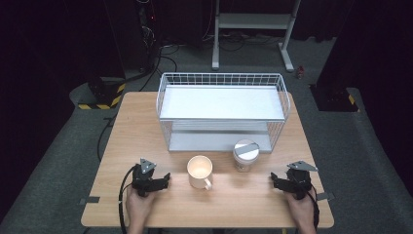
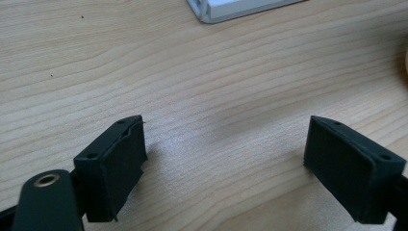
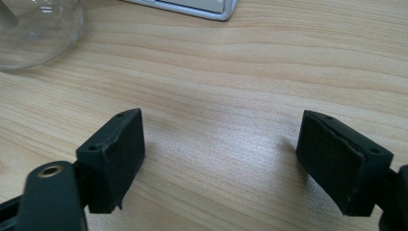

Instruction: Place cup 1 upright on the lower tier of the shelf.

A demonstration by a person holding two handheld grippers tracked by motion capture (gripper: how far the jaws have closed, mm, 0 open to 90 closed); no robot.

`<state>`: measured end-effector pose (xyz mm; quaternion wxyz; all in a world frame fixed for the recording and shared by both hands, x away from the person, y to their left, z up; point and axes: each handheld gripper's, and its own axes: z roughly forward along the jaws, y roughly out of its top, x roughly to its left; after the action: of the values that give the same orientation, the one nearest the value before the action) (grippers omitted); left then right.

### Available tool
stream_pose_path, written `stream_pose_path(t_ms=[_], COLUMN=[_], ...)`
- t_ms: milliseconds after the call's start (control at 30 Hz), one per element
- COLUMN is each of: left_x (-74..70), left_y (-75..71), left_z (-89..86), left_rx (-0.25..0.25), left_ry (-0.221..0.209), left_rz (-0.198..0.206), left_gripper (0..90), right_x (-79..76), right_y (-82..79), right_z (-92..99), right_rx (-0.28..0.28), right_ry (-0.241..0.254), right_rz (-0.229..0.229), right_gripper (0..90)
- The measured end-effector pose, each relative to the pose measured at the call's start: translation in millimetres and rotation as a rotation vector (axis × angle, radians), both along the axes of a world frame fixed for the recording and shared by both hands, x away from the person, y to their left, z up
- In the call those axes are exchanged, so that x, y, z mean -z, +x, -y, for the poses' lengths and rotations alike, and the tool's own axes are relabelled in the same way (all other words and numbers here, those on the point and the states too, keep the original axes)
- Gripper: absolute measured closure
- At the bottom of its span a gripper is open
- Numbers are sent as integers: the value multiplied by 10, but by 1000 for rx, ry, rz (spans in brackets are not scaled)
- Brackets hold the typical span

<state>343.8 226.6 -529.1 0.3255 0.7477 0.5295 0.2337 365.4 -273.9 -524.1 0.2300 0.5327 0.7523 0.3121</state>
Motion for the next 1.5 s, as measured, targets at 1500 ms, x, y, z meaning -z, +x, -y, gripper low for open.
stream_pose_path(t_ms=[1500], left_x=[0], left_y=[1], left_z=[-8], left_rx=[-17], left_ry=[-2], left_rz=[6], left_gripper=[161], right_x=[-7], right_y=[-59], right_z=[-29], right_rx=[-42], right_ry=[9], right_rz=[7], right_gripper=[146])
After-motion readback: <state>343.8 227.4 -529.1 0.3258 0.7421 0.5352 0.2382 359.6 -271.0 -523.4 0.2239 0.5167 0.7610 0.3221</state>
